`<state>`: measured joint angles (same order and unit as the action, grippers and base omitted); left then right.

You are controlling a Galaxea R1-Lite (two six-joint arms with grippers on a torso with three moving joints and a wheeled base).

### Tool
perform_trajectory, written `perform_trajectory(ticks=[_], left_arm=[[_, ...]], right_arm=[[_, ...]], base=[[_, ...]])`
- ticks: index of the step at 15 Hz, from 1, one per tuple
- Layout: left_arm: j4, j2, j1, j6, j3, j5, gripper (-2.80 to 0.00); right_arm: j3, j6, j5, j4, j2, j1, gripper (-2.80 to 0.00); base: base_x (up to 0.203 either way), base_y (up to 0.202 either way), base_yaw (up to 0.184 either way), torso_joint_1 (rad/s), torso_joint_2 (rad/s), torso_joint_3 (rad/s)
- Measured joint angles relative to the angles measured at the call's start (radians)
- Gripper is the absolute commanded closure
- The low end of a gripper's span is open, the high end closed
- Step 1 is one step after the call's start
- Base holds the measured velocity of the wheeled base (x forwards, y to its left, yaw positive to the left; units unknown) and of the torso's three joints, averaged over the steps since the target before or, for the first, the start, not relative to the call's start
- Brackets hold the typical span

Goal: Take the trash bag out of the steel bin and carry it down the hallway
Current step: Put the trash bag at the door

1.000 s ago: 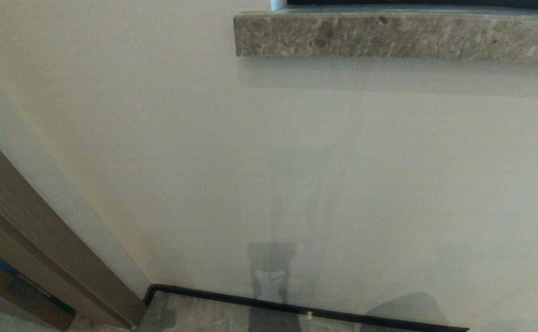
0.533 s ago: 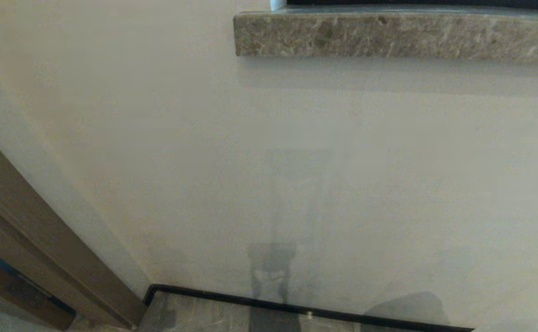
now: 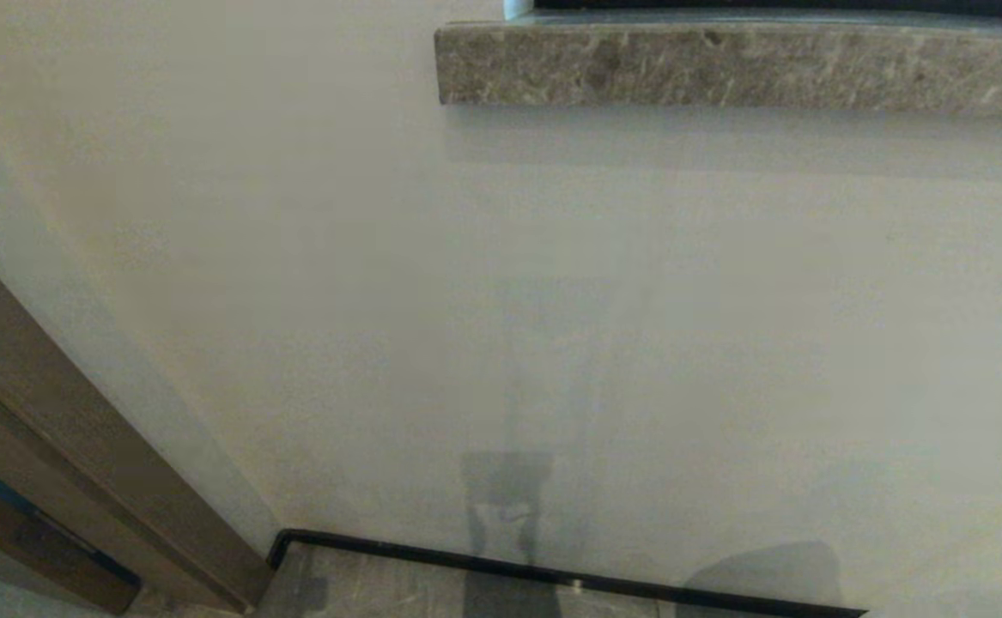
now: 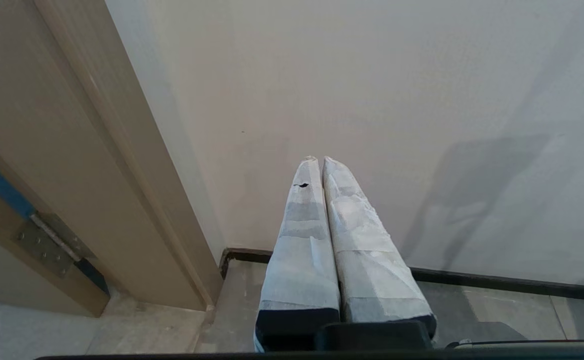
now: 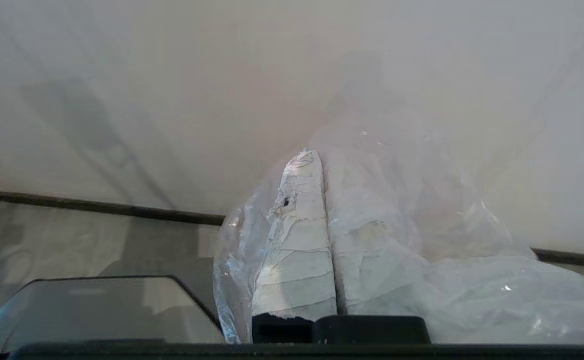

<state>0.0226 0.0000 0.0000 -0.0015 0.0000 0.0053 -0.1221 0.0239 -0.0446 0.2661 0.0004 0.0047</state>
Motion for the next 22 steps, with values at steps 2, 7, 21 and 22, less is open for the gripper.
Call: perform_trajectory(ticks=[2,7,21,22], left_arm=[[0.0,0.0,0.0,0.0,0.0,0.0,0.0],[0.0,0.0,0.0,0.0,0.0,0.0,0.0],[0.0,0.0,0.0,0.0,0.0,0.0,0.0],[0.0,0.0,0.0,0.0,0.0,0.0,0.0]], right_arm=[[0.004,-0.004,-0.002,-0.004,0.0,0.0,0.0],[0.007,-0.009,-0.001,-0.003,0.0,0.0,0.0],[0.12,-0.08,0.048,-0.274,-0.001,0.0,0.0],[0.121,-0.079,0.048,-0.274,-0.001,0.0,0.0]], base=[[0.0,0.0,0.0,0.0,0.0,0.0],[0.0,0.0,0.0,0.0,0.0,0.0],[0.0,0.0,0.0,0.0,0.0,0.0],[0.0,0.0,0.0,0.0,0.0,0.0]])
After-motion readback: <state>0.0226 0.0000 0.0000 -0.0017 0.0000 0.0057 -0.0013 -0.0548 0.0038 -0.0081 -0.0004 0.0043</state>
